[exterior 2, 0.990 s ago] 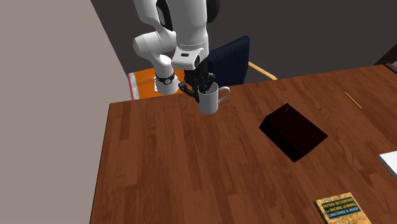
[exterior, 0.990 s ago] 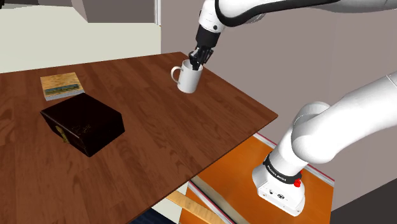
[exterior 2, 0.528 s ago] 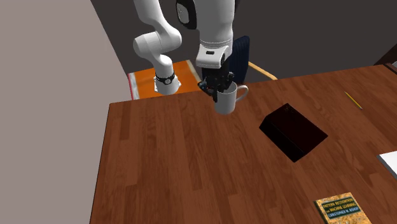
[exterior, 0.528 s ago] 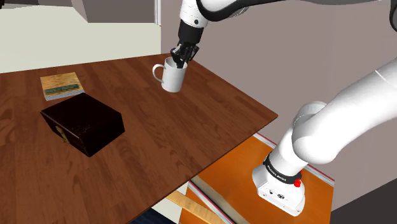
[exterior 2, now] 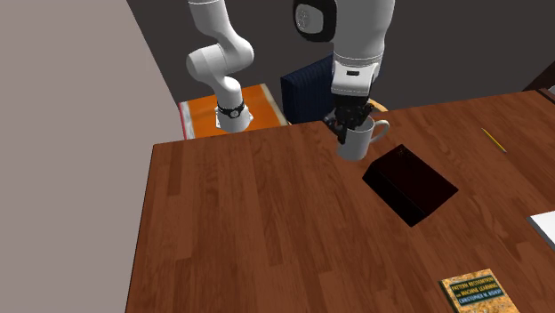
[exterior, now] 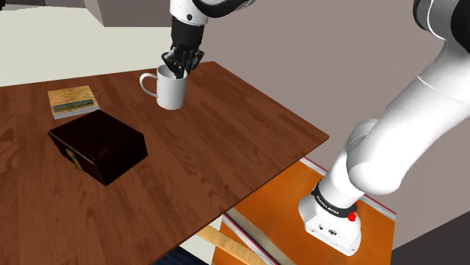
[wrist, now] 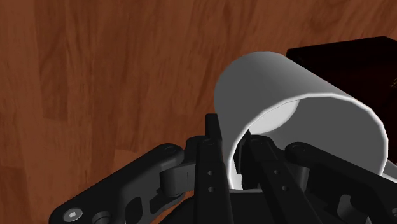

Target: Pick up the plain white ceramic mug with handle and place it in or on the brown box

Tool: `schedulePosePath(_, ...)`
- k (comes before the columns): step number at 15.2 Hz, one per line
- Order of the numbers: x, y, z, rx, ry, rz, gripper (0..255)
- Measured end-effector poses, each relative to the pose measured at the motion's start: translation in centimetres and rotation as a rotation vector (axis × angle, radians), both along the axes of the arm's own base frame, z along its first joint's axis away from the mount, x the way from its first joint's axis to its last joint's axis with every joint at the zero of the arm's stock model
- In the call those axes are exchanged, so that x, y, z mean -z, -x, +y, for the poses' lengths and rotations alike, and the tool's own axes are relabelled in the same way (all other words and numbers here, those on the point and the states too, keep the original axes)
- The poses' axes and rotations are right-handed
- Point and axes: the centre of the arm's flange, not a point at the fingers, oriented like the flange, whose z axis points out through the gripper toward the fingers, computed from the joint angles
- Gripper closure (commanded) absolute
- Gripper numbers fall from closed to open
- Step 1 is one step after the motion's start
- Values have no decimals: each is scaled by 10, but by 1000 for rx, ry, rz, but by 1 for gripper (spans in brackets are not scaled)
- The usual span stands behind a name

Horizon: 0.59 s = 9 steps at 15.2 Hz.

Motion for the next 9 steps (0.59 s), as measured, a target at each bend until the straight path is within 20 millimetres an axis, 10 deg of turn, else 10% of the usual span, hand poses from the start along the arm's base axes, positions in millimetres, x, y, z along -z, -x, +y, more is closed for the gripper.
schedulePosePath(9,-7,-55,107,-1,-1,0,255)
